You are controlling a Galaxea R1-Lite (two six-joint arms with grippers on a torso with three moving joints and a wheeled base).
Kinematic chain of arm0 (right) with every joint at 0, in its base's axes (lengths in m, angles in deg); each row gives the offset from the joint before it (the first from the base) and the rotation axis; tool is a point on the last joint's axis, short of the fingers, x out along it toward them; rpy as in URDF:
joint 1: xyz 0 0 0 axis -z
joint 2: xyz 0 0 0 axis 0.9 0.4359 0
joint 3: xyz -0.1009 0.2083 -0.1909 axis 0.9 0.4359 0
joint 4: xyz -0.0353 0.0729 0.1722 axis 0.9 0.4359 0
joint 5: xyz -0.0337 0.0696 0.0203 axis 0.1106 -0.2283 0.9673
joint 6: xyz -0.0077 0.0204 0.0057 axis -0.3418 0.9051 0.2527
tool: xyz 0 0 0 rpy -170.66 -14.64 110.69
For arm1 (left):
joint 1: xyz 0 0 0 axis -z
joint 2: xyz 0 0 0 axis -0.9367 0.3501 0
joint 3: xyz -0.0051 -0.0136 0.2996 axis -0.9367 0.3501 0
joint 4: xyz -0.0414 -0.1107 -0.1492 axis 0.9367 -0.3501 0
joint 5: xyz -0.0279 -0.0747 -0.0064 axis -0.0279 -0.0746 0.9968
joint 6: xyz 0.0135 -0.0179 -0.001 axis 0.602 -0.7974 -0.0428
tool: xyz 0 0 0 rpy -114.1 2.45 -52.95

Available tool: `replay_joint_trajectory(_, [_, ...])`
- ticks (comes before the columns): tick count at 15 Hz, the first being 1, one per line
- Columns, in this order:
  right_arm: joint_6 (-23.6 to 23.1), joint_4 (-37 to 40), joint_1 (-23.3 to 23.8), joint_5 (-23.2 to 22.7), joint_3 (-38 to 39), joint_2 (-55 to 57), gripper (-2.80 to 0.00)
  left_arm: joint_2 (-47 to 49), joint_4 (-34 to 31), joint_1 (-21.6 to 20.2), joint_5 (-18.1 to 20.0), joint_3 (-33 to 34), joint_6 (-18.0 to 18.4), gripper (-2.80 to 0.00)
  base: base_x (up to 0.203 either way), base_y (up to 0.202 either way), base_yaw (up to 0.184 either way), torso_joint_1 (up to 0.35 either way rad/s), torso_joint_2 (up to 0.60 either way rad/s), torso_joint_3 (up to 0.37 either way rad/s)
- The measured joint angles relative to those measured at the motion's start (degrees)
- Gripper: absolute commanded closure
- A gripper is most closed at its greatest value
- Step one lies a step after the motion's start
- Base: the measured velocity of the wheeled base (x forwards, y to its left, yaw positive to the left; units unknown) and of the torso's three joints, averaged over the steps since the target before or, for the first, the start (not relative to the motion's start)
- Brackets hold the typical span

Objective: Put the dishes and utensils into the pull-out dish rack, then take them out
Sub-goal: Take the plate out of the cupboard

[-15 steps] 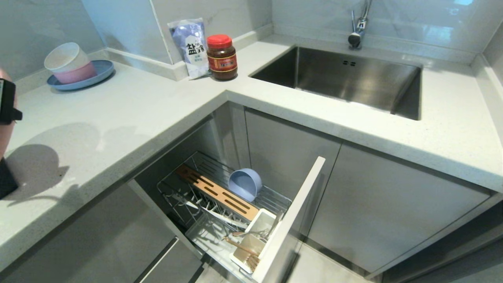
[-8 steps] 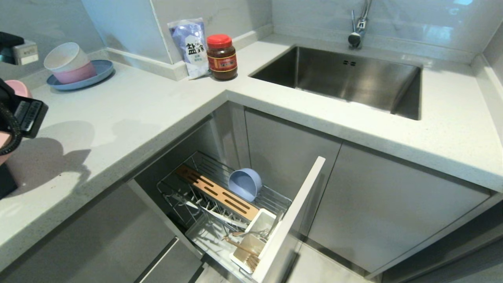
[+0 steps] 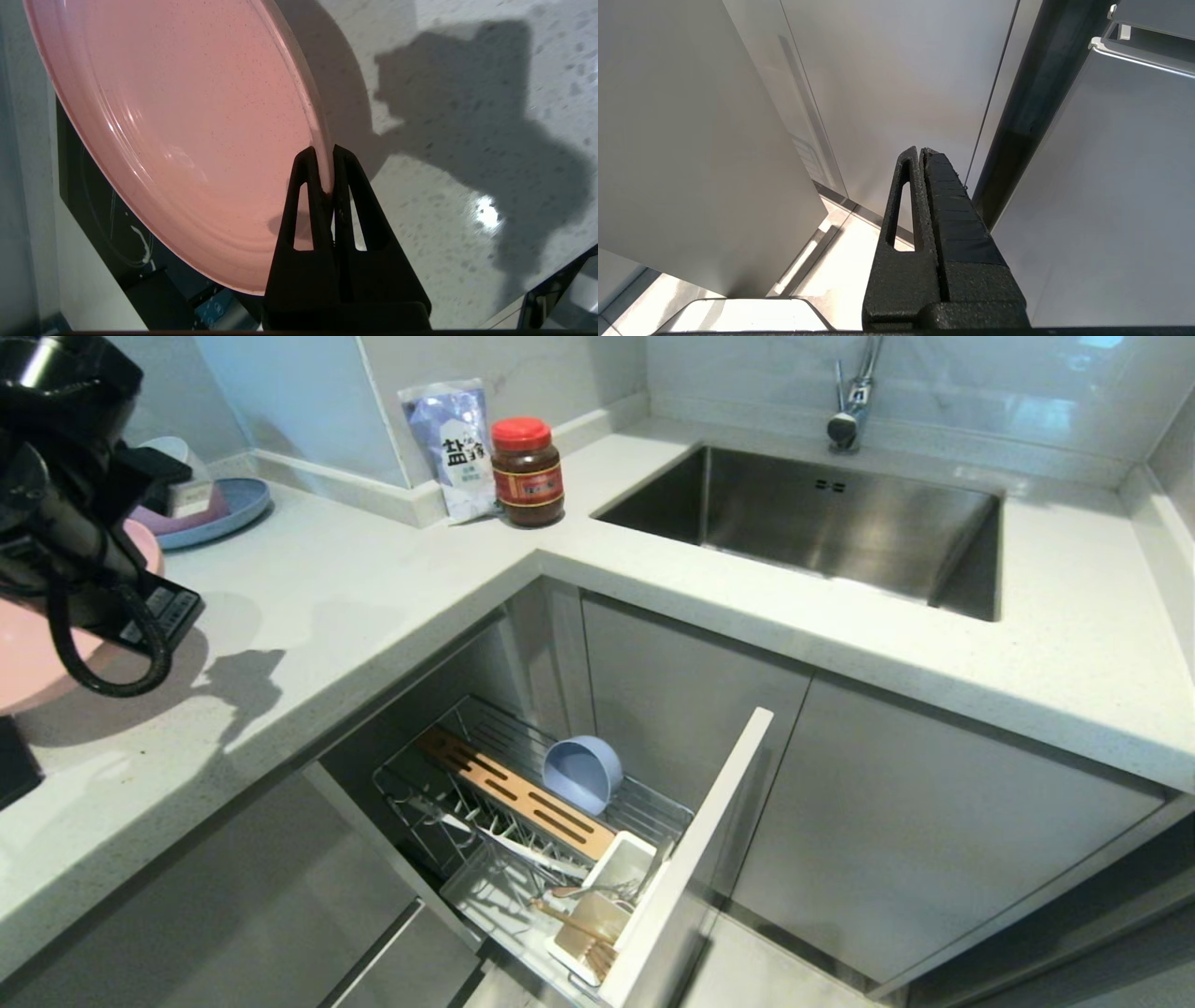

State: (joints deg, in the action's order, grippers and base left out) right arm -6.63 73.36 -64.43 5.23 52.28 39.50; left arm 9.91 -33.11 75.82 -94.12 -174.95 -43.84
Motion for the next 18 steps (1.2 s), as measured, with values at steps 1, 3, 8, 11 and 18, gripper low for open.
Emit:
replay_joint_trajectory(1, [0.0,-0.01,0.0,0.02,0.0,0.0,0.0,0.99,0.33,0.36,0.0,0.0,0.51,0.0,0.0,0.0,0.0,0.0,0.0,0.0])
replay_joint_trajectory(3, [0.0,-0.01,0.0,0.02,0.0,0.0,0.0,2.75,0.33,1.19,0.03,-0.03,0.74,0.0,0.0,0.0,0.0,0.0,0.0,0.0])
replay_joint_trajectory(8, [0.0,0.01,0.0,0.02,0.0,0.0,0.0,5.92,0.8,1.6,0.06,-0.03,0.84,0.0,0.0,0.0,0.0,0.0,0.0,0.0])
replay_joint_trajectory(11, [0.0,-0.01,0.0,0.02,0.0,0.0,0.0,6.75,1.0,1.84,0.02,-0.03,0.78,0.0,0.0,0.0,0.0,0.0,0.0,0.0])
replay_joint_trajectory(18, [0.0,-0.01,-0.04,0.02,0.0,0.0,0.0,7.17,3.87,1.87,-0.2,-0.05,0.31,-2.8,0.0,0.0,0.0,0.0,0.0,0.0])
